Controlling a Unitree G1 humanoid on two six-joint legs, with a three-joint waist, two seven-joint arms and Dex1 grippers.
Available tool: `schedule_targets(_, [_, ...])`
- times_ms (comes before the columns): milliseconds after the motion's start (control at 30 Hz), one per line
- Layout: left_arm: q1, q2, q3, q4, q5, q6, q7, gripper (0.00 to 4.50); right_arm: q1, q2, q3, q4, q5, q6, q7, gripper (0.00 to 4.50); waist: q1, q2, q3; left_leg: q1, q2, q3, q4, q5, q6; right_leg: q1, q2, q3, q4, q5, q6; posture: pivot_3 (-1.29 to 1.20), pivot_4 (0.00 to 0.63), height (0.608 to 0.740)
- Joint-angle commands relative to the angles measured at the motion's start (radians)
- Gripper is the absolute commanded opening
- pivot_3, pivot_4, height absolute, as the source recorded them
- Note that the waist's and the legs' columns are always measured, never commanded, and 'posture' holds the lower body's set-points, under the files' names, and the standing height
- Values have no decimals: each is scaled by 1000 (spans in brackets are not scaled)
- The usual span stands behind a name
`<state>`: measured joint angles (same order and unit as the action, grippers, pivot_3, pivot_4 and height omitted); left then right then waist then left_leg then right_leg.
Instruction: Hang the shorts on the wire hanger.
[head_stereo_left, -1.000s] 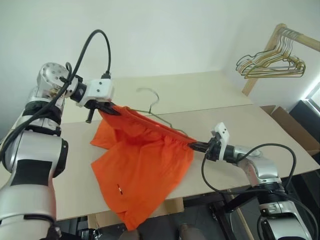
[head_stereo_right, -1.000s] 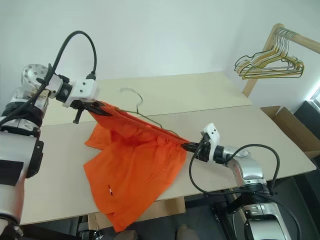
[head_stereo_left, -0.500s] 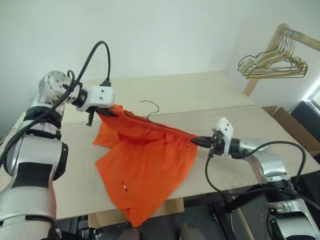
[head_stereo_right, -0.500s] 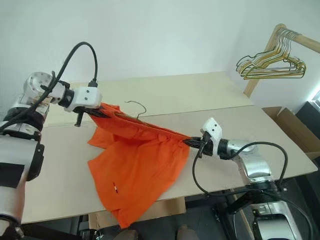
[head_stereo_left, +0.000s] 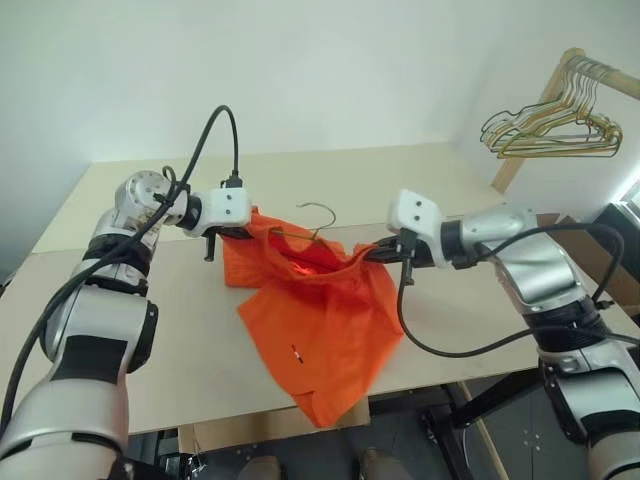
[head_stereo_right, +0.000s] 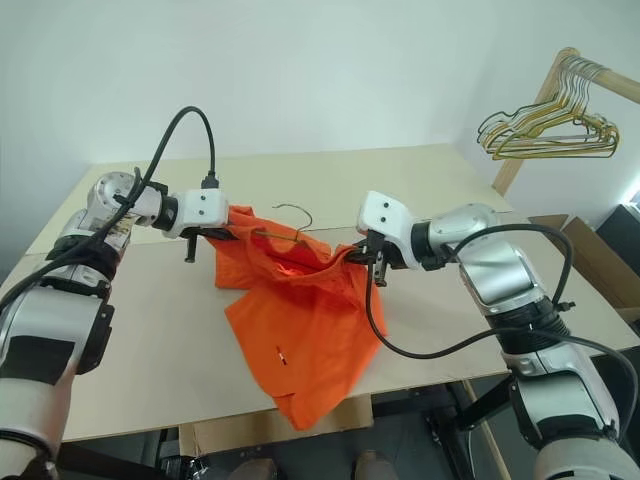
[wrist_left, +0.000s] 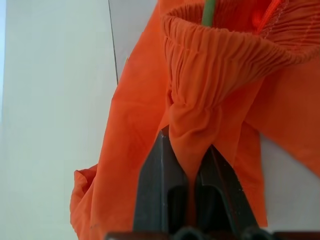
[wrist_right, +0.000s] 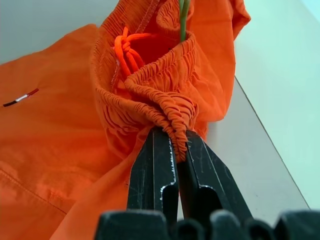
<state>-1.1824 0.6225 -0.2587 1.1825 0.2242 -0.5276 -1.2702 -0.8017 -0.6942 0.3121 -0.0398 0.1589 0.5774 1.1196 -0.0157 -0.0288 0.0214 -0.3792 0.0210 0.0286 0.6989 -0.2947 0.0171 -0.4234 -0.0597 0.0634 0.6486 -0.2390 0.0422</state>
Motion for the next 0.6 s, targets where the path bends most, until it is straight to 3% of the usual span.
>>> schedule_targets(33, [3,-8,44,-55,-54,20,-6,0,-64,15,14,-21,-17,91,-16,77,2,0,0,0,0,0,0,0,0,0,0,0,0,0,0,33,0,740])
schedule_targets(267, [32,-2,56,-79,-50,37,18,0,-142,46,39,86,-80,222,-96,77,4,0,0,-1,0,0,0,0,0,0,-1,-1,0,0,0,35,0,740])
schedule_targets(600, [74,-19,136,-134,-145,127,4,0,-120,13,37,86,-126,173,-109,77,0,0,0,-2,-1,-1,0,0,0,-1,-1,-1,0,0,0,21,0,740])
